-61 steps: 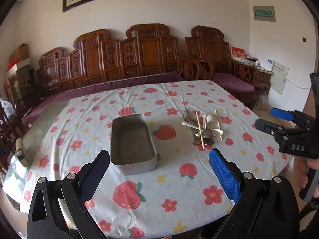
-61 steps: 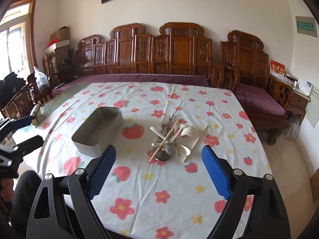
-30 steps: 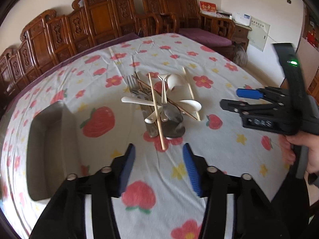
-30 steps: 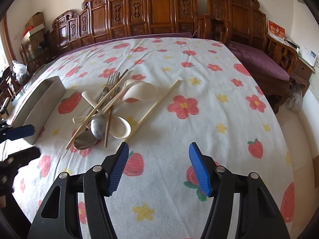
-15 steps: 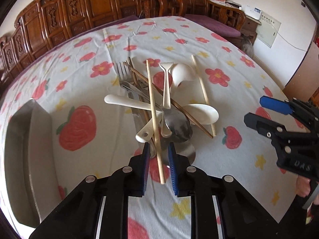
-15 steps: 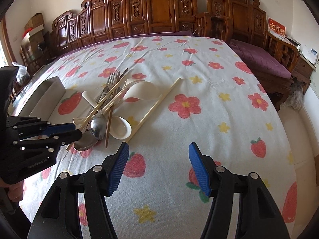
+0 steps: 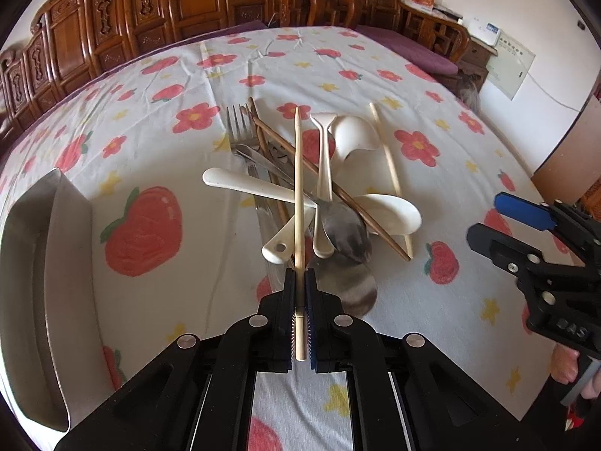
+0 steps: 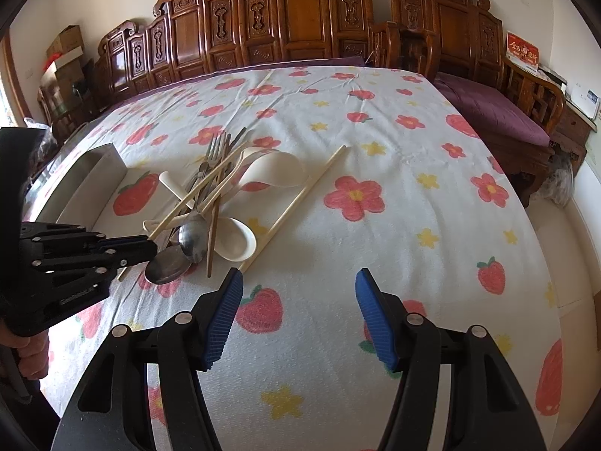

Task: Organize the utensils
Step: 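Grasp a wooden chopstick with the left tool and lift it out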

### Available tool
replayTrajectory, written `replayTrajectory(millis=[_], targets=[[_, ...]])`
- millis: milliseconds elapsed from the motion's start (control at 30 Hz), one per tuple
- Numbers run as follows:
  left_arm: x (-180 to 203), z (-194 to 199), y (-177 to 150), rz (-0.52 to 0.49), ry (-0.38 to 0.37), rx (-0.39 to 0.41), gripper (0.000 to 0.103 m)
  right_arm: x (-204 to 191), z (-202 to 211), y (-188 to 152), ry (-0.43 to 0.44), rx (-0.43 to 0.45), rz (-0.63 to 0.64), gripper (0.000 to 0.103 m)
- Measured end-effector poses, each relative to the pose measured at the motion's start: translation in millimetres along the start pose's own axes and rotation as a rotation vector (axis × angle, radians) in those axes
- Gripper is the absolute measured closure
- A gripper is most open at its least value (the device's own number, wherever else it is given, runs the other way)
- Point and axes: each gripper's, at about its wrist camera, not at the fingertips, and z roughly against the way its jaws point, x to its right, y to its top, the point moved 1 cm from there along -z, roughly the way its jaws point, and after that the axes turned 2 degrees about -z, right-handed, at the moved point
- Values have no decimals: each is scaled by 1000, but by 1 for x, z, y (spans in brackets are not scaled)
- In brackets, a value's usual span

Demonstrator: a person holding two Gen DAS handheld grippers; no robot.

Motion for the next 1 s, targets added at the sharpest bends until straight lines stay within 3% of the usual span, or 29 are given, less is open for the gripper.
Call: replayTrajectory(millis=[133, 400, 833, 933, 1000], targets=[[1, 19, -10, -26, -23, 42, 99, -4, 0, 2, 1, 2, 4, 39], [-13, 53, -25, -44, -59, 110, 99, -7, -25, 22, -12, -14, -24, 50], [-38, 101, -32, -54, -33, 230, 99, -9, -84, 62, -106, -109, -50, 68], [-40, 110, -31, -52, -36, 254, 99, -5, -90, 69, -164, -139, -37, 77], [-42, 116, -32, -47, -32, 263, 99, 1, -90, 71, -189, -157, -63, 93]])
